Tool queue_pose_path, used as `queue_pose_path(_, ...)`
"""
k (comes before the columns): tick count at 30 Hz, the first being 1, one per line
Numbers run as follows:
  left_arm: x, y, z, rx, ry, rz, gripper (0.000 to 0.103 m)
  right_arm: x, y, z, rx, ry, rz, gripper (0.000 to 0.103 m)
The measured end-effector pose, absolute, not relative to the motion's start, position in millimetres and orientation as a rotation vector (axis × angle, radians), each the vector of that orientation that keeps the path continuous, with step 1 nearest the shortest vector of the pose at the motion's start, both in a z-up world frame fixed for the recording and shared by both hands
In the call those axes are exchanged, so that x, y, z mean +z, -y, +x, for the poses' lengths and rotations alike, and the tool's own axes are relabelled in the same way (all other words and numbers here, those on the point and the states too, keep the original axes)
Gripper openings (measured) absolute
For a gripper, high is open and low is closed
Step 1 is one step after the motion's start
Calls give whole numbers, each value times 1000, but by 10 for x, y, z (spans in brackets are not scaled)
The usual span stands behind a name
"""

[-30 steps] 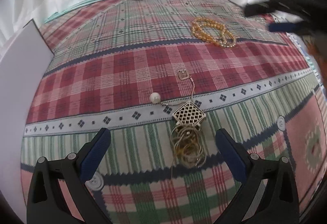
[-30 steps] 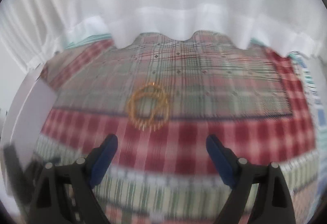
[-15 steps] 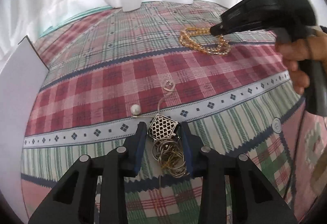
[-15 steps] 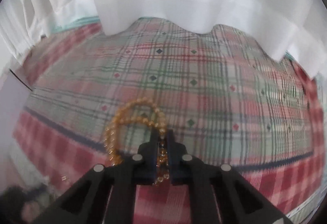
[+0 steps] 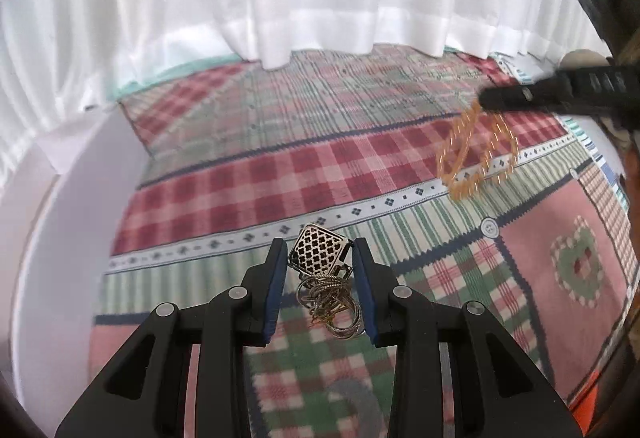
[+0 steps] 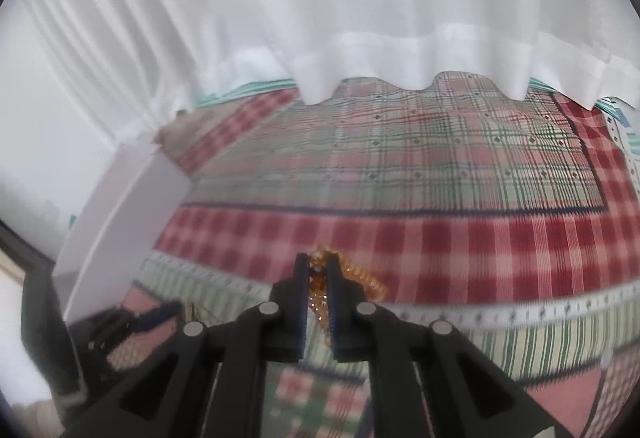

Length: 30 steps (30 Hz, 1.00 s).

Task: Organize jewelry
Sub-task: 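Carry the hexagonal pendant and amber necklace over the white box with both tools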

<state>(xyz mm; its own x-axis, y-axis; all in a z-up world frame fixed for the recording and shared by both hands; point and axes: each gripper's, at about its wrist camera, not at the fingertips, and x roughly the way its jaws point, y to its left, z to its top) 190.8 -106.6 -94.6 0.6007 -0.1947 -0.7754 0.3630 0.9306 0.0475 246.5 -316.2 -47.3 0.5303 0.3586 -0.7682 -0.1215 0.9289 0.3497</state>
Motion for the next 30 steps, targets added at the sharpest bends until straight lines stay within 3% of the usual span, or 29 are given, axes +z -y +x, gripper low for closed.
queue_pose_path(17,-629,682,1407,-282,-812,215,33,-347,2829,1481,322,-978,262,8)
queue_pose_path(25,-630,517,1356,-349,-882,127,33,-378,2738,1301,315,-984,272,8)
queue_pose_path(30,-333,255,1341,-433,-927,13,33,-219,2588,1262,330,-970,261,8)
